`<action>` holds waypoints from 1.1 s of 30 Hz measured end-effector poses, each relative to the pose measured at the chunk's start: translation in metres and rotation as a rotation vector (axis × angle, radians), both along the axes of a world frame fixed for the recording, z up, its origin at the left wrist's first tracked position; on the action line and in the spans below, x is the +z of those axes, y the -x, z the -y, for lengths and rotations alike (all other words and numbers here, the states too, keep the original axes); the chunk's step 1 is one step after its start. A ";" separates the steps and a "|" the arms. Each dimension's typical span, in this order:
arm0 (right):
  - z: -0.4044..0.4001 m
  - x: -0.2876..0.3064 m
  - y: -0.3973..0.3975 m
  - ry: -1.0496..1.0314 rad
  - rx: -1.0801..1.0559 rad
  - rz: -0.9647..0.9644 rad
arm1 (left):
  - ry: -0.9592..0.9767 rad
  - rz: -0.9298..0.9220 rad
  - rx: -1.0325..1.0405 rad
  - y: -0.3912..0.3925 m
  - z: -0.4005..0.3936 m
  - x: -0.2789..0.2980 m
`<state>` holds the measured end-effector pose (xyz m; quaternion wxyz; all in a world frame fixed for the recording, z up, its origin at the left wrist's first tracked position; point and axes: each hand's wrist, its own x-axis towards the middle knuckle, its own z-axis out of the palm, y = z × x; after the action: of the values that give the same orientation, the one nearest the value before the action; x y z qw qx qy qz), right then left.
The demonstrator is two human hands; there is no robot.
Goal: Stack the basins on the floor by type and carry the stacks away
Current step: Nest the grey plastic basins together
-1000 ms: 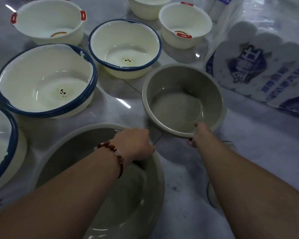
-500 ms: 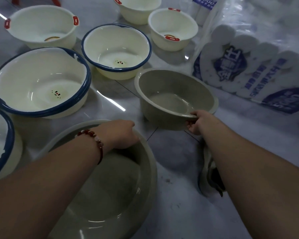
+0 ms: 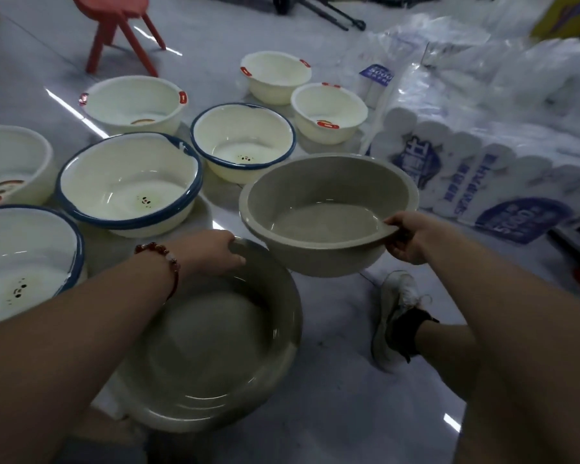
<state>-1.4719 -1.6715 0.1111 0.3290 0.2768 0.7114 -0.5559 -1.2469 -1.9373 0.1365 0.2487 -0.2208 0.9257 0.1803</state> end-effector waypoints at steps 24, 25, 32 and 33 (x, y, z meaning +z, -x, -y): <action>0.061 -0.006 -0.148 -0.102 0.694 0.117 | -0.495 -0.222 1.146 -0.185 0.059 -0.029; 0.063 -0.013 -0.155 -0.102 0.689 0.135 | -0.479 -0.197 1.136 -0.191 0.060 -0.033; 0.066 -0.057 -0.180 -0.383 0.800 -0.037 | -0.442 -0.017 0.942 -0.219 0.065 -0.061; 0.067 -0.060 -0.180 -0.421 0.822 -0.086 | -0.433 -0.021 0.918 -0.220 0.064 -0.065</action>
<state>-1.2923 -1.7380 0.0516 0.4290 0.0091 0.8725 -0.2338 -1.0274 -2.0017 0.0714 0.1747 -0.5466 0.6769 0.4610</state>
